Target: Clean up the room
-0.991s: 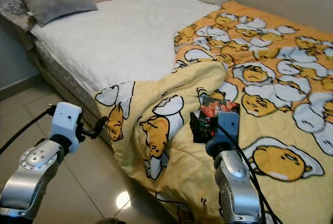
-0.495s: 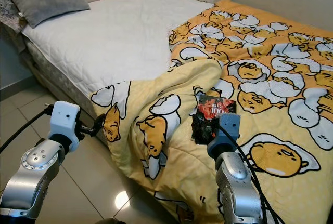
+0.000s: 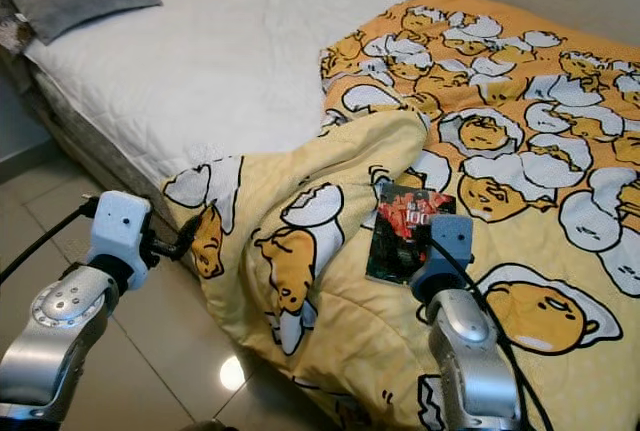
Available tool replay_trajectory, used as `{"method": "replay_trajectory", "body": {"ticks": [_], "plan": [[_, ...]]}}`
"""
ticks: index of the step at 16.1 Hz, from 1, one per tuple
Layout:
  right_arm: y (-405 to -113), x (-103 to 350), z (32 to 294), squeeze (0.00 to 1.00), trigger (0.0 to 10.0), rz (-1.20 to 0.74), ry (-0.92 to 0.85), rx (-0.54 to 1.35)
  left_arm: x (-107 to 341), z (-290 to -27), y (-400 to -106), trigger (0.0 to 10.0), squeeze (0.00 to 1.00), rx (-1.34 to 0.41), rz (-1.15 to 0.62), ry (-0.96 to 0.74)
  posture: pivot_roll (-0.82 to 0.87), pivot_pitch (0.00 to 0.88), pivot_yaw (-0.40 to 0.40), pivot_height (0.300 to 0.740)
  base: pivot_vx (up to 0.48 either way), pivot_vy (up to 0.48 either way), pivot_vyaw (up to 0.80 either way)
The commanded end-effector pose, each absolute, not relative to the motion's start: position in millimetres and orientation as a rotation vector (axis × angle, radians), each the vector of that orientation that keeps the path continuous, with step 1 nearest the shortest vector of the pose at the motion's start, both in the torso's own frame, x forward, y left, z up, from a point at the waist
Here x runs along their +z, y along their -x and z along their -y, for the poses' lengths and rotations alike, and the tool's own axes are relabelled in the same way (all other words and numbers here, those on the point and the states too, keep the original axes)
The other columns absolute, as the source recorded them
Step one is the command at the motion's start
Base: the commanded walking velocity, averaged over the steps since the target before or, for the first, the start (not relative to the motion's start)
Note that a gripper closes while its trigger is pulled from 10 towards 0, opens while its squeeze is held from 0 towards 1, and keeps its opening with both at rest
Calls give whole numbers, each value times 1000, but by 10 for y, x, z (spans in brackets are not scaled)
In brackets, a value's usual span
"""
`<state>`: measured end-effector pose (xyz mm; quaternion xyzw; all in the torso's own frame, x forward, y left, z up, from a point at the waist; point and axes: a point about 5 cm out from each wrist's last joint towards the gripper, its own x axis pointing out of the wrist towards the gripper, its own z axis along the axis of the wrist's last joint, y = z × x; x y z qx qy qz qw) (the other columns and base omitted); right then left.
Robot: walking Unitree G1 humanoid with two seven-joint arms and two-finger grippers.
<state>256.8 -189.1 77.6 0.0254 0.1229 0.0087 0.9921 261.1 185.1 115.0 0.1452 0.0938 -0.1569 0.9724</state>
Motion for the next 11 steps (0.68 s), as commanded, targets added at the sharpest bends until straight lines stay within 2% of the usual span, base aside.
{"method": "replay_trajectory", "body": {"ticks": [1, 2, 4, 6, 7, 8, 11], "plan": [[-2678, 756, 2019, 0, 10000, -280, -27, -22, 1130, -1739, -2649, 10000, 792, -480, -197, -369, -47, 0, -42, 740, 0, 0, 0], [-2678, 756, 2019, 0, 10000, -280, -27, -22, 1130, -1739, -2649, 10000, 792, -480, -197, -369, -47, 0, -42, 740, 0, 0, 0], [-2931, 736, 2230, 0, 10000, -314, -30, -83, 1141, -1660, -2758, 10000, 780, -619, -197, -394, -54, 0, -46, 740, 0, 0, 0], [-3022, 702, 2330, 0, 10000, -337, -58, -98, 1150, -1613, -2781, 10000, 776, -681, -192, -386, -69, 0, -31, 740, 0, 0, 0], [-3050, 672, 2377, 0, 10000, -354, -79, -107, 1152, -1574, -2780, 10000, 741, -711, -191, -376, -72, 0, -25, 740, 0, 0, 0], [-3108, 572, 2558, 0, 10000, -415, -145, -181, 1146, -1432, -2747, 10000, 690, -816, -190, -333, -75, 0, -17, 740, 0, 0, 0], [-3094, 476, 2699, 0, 10000, -472, -232, -236, 1135, -1388, -2685, 10000, 624, -883, -202, -333, -74, 0, 2, 740, 0, 0, 0]]}}
